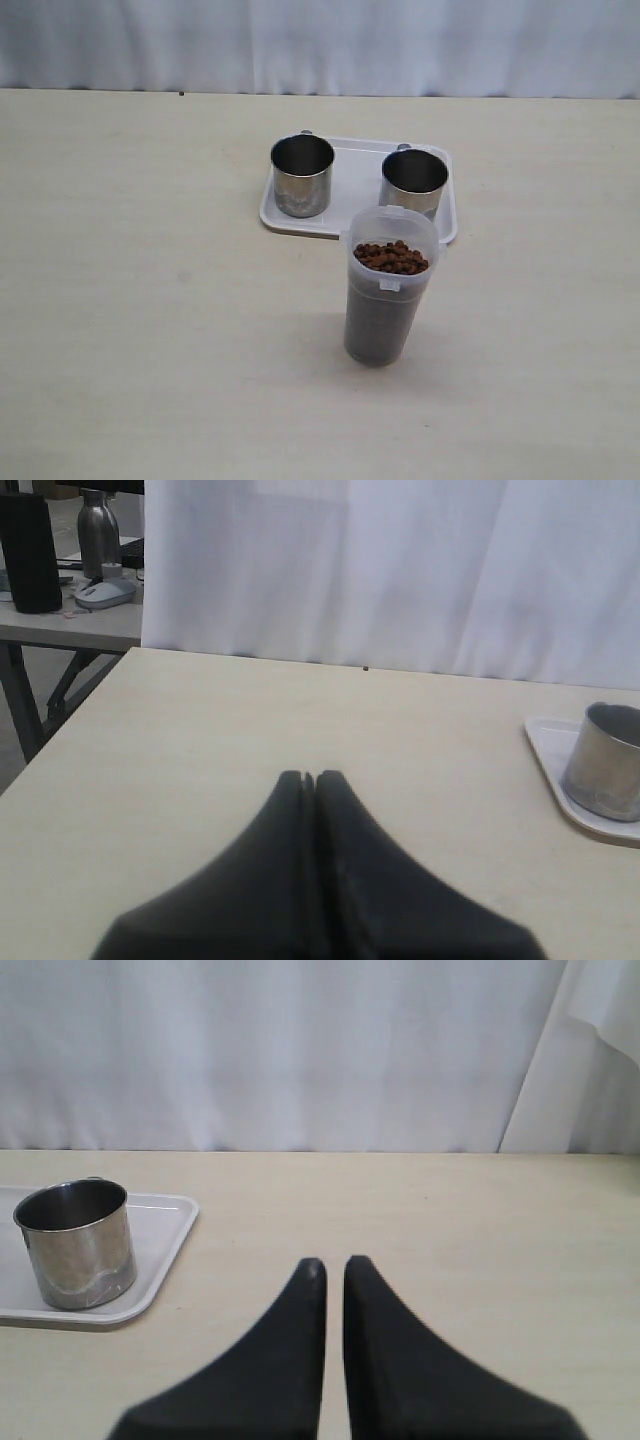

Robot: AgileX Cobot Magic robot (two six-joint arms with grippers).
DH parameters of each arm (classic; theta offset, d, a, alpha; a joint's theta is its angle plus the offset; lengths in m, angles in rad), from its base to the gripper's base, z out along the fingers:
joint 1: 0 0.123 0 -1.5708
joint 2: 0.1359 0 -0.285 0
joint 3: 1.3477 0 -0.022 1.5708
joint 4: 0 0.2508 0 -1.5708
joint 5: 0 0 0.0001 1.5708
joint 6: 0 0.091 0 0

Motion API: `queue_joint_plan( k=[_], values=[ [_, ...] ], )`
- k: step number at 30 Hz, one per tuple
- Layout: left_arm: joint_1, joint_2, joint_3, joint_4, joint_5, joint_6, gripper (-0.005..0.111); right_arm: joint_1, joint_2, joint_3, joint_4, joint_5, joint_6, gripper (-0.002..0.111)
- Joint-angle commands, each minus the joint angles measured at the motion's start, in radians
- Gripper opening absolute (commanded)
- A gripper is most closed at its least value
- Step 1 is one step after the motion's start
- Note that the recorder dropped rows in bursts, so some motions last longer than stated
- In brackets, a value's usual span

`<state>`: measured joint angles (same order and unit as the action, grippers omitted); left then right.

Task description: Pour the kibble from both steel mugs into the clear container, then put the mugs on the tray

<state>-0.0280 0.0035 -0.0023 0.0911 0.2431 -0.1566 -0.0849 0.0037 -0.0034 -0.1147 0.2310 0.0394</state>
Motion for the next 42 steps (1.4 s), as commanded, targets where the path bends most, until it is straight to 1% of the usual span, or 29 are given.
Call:
queue_joint_plan(
  k=[1,26,39,42],
  values=[
    [-0.008,-0.003,0.002,0.003,-0.014,-0.001,0.0,-0.008,-0.004,0.003,-0.004,0.007,0.002,0.005],
    [-0.008,-0.003,0.002,0.005,-0.011,-0.001,0.0,-0.008,-0.004,0.003,-0.004,0.007,0.002,0.005],
    [-0.008,-0.003,0.002,-0.007,-0.056,0.136,0.0,-0.008,-0.004,0.003,-0.004,0.007,0.002,0.005],
    [-0.008,-0.003,0.002,-0.017,-0.059,0.14,0.0,-0.008,-0.004,0.003,-0.004,0.007,0.002,0.005]
  ],
)
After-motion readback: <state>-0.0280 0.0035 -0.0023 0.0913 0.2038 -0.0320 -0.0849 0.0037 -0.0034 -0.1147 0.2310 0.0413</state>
